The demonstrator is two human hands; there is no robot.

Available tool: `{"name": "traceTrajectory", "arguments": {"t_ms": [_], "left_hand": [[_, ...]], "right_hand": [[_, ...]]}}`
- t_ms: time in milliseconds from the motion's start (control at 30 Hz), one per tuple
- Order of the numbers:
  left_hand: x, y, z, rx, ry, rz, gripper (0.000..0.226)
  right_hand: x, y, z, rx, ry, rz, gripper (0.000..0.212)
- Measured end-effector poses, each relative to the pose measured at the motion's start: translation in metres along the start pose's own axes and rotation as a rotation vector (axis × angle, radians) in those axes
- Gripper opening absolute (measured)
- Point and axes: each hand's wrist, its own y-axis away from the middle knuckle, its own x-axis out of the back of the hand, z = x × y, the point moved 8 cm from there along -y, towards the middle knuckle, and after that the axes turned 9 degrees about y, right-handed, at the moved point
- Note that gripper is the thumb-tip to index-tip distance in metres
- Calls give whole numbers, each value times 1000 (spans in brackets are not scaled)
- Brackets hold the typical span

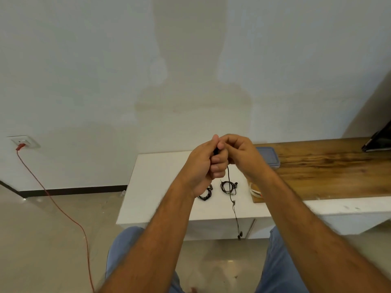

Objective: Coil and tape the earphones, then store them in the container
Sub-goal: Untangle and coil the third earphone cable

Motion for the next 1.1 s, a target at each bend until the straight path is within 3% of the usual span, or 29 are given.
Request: {"name": "traceTrajectory", "arguments": {"t_ms": [100, 400, 667, 833, 967, 1100], "left_hand": [[4, -5, 4, -20, 66, 58, 33], [14, -18, 16, -104, 69, 173, 34], [20, -23, 20, -224, -484, 263, 31], [24, -20, 10, -144, -673, 239, 32], [15, -12, -3, 9, -570, 112, 41], [7, -4, -6, 47, -417, 58, 48]], "right_hand": [[-9, 12, 20, -68, -12, -27, 39], [-19, 36, 41, -166, 186, -154, 20], [-15, 44, 16, -172, 439, -299, 11], [7, 33, -9, -46, 563, -161, 11], [24, 22, -33, 68, 533, -15, 10], [29, 13, -40, 100, 386, -1, 5]]}}
